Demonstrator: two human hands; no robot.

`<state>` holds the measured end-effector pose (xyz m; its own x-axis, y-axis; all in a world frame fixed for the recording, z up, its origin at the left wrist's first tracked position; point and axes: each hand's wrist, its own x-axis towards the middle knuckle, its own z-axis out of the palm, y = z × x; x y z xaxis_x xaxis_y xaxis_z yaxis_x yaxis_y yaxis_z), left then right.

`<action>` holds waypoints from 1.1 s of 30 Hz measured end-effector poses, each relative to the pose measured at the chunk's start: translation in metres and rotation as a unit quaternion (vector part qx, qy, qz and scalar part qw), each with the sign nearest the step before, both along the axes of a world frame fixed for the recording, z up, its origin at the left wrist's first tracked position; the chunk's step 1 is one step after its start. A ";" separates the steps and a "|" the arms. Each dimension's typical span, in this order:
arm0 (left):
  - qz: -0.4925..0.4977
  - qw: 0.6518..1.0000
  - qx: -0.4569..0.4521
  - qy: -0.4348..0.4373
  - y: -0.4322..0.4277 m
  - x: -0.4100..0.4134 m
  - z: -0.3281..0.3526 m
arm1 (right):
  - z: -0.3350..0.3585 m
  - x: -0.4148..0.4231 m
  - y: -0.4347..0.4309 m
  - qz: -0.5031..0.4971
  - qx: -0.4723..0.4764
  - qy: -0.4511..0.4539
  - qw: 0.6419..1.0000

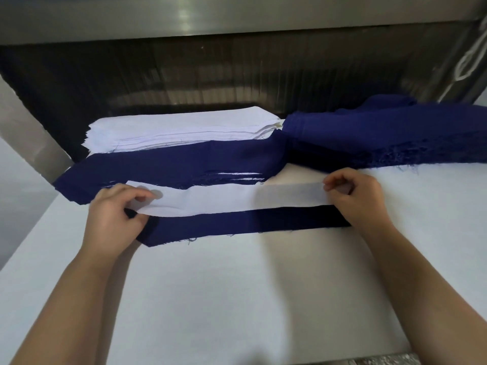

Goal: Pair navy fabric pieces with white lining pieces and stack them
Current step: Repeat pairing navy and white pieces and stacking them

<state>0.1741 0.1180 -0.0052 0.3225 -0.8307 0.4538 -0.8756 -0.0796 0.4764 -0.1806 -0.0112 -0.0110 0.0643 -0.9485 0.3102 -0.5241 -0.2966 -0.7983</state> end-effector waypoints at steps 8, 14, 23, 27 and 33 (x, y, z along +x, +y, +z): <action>-0.023 0.994 -0.014 0.105 0.000 0.003 -0.001 | 0.000 -0.002 0.000 -0.038 0.018 0.021 0.999; -0.075 0.989 -0.020 0.128 0.002 0.002 0.002 | 0.000 -0.003 0.000 -0.036 0.019 0.015 0.999; -0.078 0.985 0.002 0.155 0.003 0.014 -0.002 | 0.002 -0.003 0.001 -0.039 0.048 0.022 0.998; -0.083 0.964 -0.011 0.254 0.005 0.016 -0.005 | 0.001 -0.004 0.002 -0.027 0.049 0.031 0.998; -0.038 0.980 0.002 0.196 0.003 0.017 -0.005 | 0.000 -0.004 0.002 -0.023 0.034 0.036 0.998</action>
